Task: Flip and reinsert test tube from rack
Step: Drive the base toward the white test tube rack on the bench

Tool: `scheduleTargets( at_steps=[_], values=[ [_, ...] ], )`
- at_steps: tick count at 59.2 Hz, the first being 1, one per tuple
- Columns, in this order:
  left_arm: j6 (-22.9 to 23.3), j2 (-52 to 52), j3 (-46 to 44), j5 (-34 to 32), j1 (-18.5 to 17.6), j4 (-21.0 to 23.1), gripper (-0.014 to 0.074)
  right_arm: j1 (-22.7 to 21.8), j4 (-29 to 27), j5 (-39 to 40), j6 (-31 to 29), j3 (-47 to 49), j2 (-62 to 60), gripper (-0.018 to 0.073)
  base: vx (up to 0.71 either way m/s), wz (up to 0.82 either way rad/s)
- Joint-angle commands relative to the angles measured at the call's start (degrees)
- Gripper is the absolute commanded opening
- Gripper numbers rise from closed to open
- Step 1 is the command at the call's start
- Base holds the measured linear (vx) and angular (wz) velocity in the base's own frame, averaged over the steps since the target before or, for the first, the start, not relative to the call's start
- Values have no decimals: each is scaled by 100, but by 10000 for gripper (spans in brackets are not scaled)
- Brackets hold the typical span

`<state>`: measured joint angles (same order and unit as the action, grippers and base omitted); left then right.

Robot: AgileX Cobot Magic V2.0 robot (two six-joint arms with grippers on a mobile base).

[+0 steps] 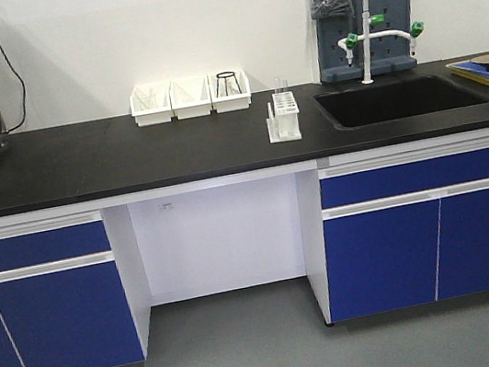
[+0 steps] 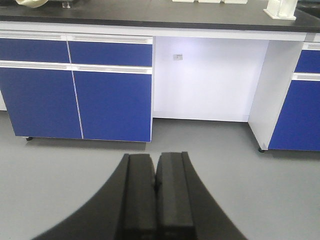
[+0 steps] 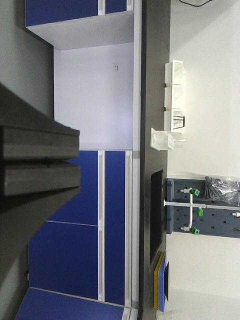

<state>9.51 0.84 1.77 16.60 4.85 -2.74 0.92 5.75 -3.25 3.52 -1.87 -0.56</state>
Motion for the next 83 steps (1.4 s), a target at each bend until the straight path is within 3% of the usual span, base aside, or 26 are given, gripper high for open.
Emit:
scheduleTargets(
  at_steps=[1, 47, 83],
  values=[
    [1, 69, 5, -502, -28, 21, -6, -37, 0, 465, -57, 5, -38, -8, 0, 0],
    [1, 69, 5, -502, -28, 21, -6, -37, 0, 465, -57, 5, -38, -8, 2, 0],
    [1, 69, 5, -502, -28, 21, -6, -37, 0, 465, -57, 5, -38, -8, 39, 2]
  ],
)
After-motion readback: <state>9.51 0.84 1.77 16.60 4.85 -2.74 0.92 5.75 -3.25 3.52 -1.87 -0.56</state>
